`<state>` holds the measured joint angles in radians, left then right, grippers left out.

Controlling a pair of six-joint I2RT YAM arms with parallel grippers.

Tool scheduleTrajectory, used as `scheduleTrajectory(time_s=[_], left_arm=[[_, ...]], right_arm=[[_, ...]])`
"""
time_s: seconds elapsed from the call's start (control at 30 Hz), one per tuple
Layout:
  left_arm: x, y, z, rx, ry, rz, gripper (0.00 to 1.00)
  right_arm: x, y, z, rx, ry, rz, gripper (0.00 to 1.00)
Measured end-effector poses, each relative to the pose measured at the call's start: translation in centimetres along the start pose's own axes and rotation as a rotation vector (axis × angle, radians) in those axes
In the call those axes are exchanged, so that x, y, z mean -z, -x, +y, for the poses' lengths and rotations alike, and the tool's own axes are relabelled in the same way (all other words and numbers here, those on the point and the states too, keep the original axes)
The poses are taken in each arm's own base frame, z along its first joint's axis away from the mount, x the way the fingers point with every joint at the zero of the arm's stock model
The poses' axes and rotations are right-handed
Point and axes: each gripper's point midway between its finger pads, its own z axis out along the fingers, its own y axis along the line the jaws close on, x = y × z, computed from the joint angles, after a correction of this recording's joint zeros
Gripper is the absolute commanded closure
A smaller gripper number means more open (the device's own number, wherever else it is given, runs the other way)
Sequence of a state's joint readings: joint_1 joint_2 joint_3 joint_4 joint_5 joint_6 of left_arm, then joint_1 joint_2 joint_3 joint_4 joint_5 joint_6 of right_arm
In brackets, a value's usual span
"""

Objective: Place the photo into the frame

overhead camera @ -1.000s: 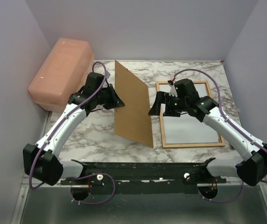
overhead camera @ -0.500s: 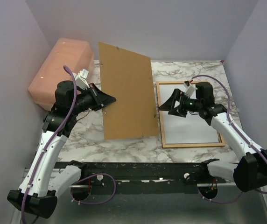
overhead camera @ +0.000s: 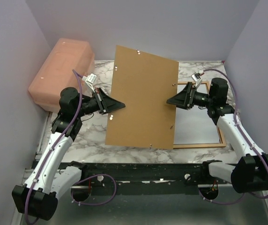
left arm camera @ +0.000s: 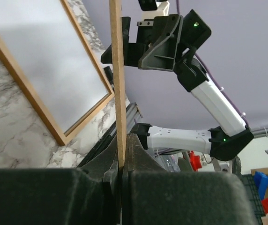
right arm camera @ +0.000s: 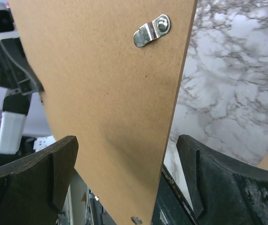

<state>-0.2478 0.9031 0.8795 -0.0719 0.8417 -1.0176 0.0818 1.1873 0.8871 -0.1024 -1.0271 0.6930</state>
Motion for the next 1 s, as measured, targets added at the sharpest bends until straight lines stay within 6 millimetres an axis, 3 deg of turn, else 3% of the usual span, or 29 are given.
scheduleTrajectory(time_s=[0.1, 0.4, 0.57, 0.9, 1.0], left_arm=[[0.0, 0.0, -0.7, -0.001, -0.048, 0.002, 1.00], [0.7, 1.0, -2.3, -0.055, -0.126, -0.057, 1.00], [0.8, 1.2, -2.5, -0.052, -0.152, -0.069, 1.00], [0.6, 1.2, -2.9, -0.042, -0.196, -0.054, 1.00], [0.5, 1.2, -2.7, -0.033, -0.199, -0.047, 1.00]], right_arm=[[0.4, 0.1, 1.3, 0.009, 0.068, 0.002, 0.19], [2.2, 0.4, 7.3, 0.045, 0.285, -0.023, 0.34], [3.2, 1.0, 9.4, 0.044, 0.352, -0.040, 0.55], [4.0, 0.6, 11.2, 0.039, 0.403, -0.009, 0.54], [4.1, 0.5, 11.3, 0.037, 0.406, 0.001, 0.62]])
